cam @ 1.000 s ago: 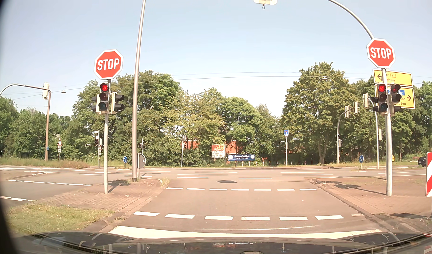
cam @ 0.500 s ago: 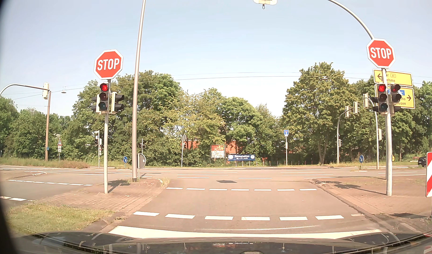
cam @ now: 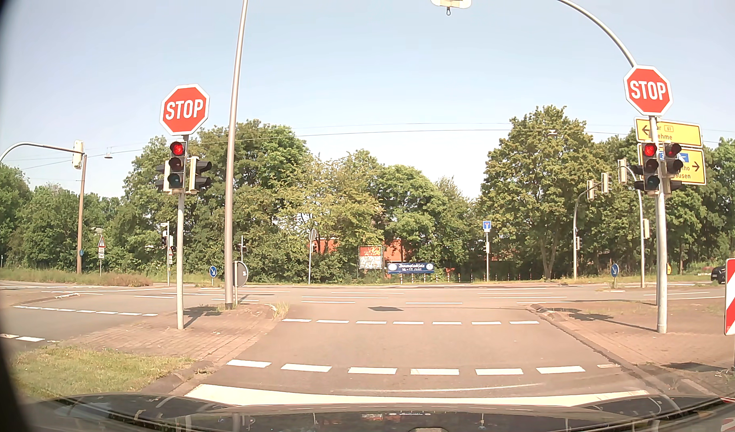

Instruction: Follow the waypoints while adhering to traffic rules and regulations

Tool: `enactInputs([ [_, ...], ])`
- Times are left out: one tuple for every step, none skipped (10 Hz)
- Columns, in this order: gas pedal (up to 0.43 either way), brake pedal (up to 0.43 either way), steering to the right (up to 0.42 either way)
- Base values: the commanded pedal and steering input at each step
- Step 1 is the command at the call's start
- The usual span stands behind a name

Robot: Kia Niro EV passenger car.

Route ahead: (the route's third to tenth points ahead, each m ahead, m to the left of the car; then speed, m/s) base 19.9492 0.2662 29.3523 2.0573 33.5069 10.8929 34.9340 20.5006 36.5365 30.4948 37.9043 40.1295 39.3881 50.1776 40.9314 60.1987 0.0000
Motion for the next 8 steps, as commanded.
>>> enactInputs([
  [0.000,0.256,0.001],
  [0.000,0.256,0.001],
  [0.000,0.256,0.001],
  [0.000,0.256,0.001],
  [0.000,0.256,0.001],
  [0.000,0.256,0.001],
  [0.000,0.256,0.001],
  [0.000,0.256,0.001],
])
